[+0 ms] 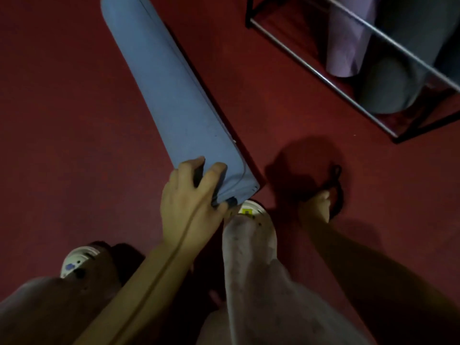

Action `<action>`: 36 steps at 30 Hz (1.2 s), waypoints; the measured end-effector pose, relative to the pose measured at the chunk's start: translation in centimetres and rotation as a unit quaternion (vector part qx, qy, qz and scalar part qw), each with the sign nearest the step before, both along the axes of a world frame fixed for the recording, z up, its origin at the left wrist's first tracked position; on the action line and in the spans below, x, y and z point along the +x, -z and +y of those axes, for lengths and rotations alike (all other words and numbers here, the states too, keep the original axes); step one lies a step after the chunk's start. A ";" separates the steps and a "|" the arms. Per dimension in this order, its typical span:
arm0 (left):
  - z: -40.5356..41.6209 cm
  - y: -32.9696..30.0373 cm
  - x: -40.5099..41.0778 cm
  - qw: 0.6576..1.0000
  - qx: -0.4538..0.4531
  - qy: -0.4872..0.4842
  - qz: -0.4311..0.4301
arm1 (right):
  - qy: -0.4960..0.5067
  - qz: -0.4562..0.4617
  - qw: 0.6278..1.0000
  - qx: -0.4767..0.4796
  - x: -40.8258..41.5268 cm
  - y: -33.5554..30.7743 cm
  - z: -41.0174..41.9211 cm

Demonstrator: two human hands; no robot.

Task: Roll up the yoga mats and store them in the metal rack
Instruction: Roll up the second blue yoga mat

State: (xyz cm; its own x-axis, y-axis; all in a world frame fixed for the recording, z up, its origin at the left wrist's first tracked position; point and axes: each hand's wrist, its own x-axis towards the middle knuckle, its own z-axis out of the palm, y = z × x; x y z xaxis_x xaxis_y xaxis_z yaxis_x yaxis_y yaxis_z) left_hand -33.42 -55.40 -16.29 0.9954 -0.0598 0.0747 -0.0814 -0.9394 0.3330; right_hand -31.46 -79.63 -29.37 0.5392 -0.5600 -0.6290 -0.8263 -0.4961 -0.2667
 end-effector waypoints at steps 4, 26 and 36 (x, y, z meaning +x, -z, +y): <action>0.8 -0.7 0.0 1.000 0.003 0.016 0.003 | 0.059 -0.085 0.991 0.082 1.0 -1.5 2.8; 5.8 -39.1 -14.0 0.991 -0.011 -0.124 -0.042 | -0.310 -0.340 0.664 0.590 -6.8 -50.2 13.8; 10.2 -39.5 -16.2 0.983 -0.126 -0.134 0.017 | -0.544 -0.282 0.698 0.371 -12.1 -55.9 16.8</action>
